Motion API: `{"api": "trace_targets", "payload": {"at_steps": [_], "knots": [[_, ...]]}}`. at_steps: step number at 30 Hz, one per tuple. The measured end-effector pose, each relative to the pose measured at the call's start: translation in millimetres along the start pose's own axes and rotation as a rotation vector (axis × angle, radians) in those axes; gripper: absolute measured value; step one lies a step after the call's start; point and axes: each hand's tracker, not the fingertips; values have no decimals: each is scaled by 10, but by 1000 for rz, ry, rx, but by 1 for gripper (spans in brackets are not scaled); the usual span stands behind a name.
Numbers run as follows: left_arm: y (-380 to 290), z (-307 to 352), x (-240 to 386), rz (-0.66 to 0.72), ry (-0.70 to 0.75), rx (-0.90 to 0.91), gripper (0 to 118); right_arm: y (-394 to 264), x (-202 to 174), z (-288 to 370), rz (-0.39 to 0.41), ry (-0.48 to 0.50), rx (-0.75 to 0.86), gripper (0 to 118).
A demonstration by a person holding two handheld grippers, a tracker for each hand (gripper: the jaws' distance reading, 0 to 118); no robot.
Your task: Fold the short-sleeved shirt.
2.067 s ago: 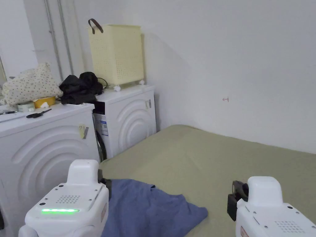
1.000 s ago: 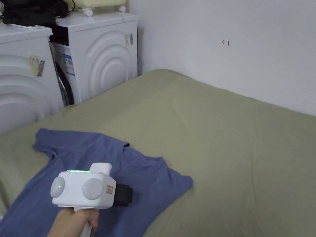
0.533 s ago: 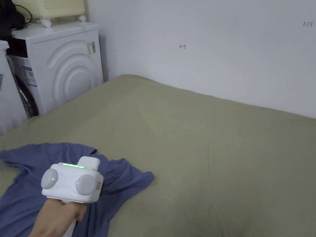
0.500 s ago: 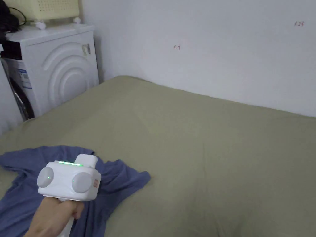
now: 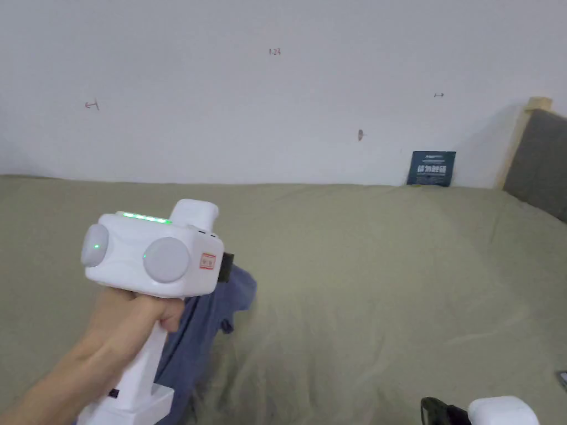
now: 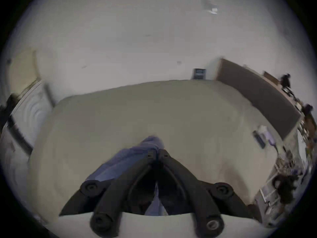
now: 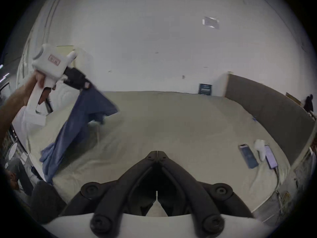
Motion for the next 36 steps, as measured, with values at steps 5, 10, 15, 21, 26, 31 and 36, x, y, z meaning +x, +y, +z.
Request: {"api": "trace_targets", "payload": {"at_steps": [5, 10, 15, 21, 26, 31, 36], "knots": [[-9, -677, 849, -41, -146, -69, 0, -88, 313, -10, -48, -58, -25, 1], [-482, -1609, 1259, -8, -194, -223, 0, -185, 455, -150, -74, -87, -53, 1], [-992, -2116, 1326, 19, -163, -336, 4, -231, 529, -280, -91, -92, -74, 1], [-939, -1509, 1076, 37, -130, -172, 113, -160, 503, -304, -91, -80, -62, 1], [-861, -231, 642, 107, -26, 33, 113, 2, 337, -196, -80, -51, 20, 1], [-1271, 1068, 195, 92, 196, 271, 51, 147, 110, -22, -67, -31, 90, 1], [-1838, 1836, -88, 159, 429, 415, 0, 221, -137, 124, -36, -14, 141, 1]]}}
